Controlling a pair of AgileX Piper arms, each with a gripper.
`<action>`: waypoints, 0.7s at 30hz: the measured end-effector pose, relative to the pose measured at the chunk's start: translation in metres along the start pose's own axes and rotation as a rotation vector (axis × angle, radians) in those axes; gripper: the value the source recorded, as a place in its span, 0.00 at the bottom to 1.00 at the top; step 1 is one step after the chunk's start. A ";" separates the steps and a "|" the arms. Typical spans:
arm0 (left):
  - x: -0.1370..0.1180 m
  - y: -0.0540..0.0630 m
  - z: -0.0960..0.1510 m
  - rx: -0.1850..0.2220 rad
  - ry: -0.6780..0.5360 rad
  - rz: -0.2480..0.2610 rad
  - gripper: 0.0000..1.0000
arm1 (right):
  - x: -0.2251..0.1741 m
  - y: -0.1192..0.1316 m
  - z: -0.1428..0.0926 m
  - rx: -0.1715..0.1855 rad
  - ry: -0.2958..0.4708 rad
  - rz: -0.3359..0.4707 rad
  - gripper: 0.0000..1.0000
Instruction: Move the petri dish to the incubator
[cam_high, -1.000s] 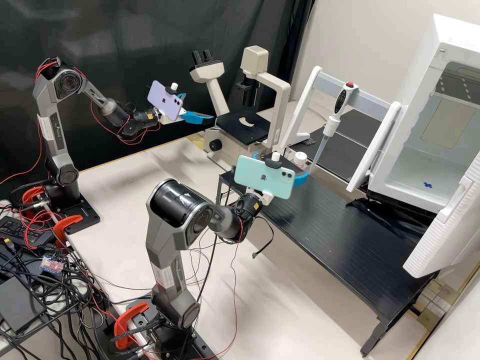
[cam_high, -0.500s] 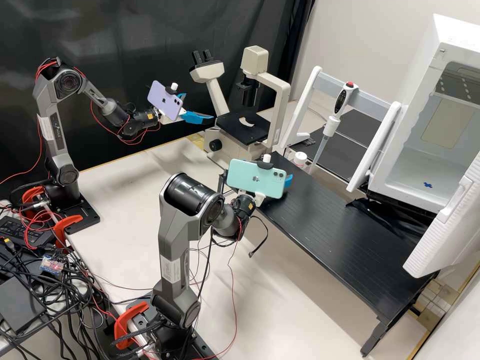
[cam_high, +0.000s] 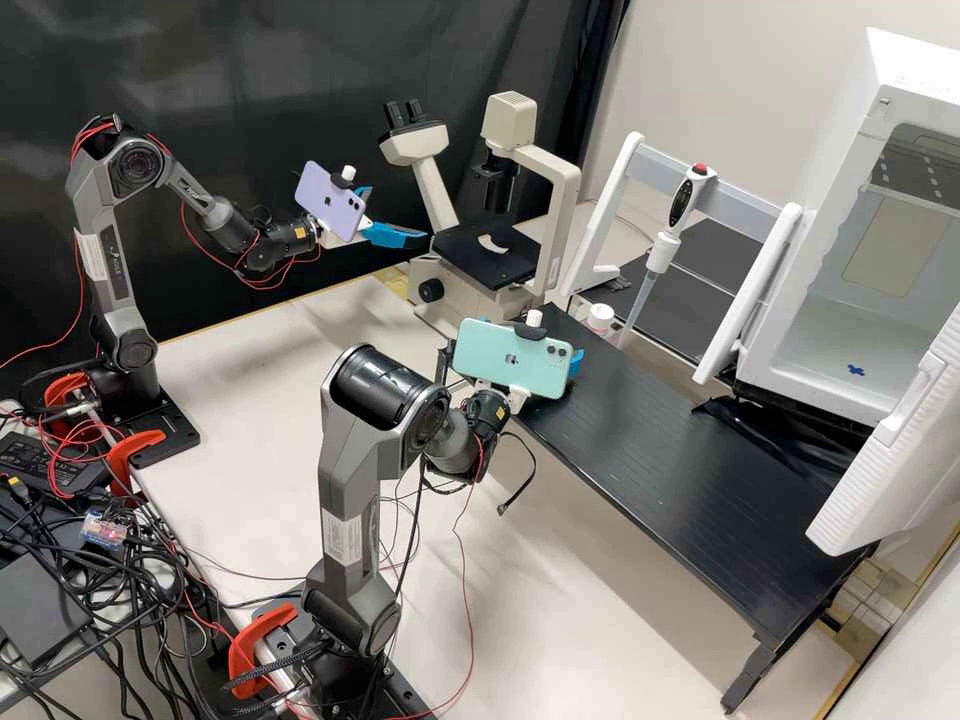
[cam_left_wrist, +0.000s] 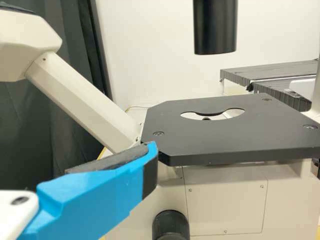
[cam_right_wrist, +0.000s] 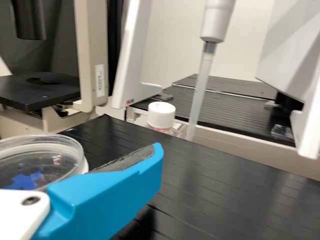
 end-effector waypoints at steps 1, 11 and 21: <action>0.000 0.000 0.000 0.000 0.000 0.000 1.00 | -0.001 0.001 -0.001 -0.004 0.006 0.002 1.00; 0.000 0.000 0.000 0.000 0.000 0.000 1.00 | -0.014 0.014 -0.015 -0.040 0.072 0.051 1.00; 0.000 0.000 0.000 0.000 0.000 0.000 1.00 | -0.018 0.007 -0.024 -0.045 0.124 0.042 1.00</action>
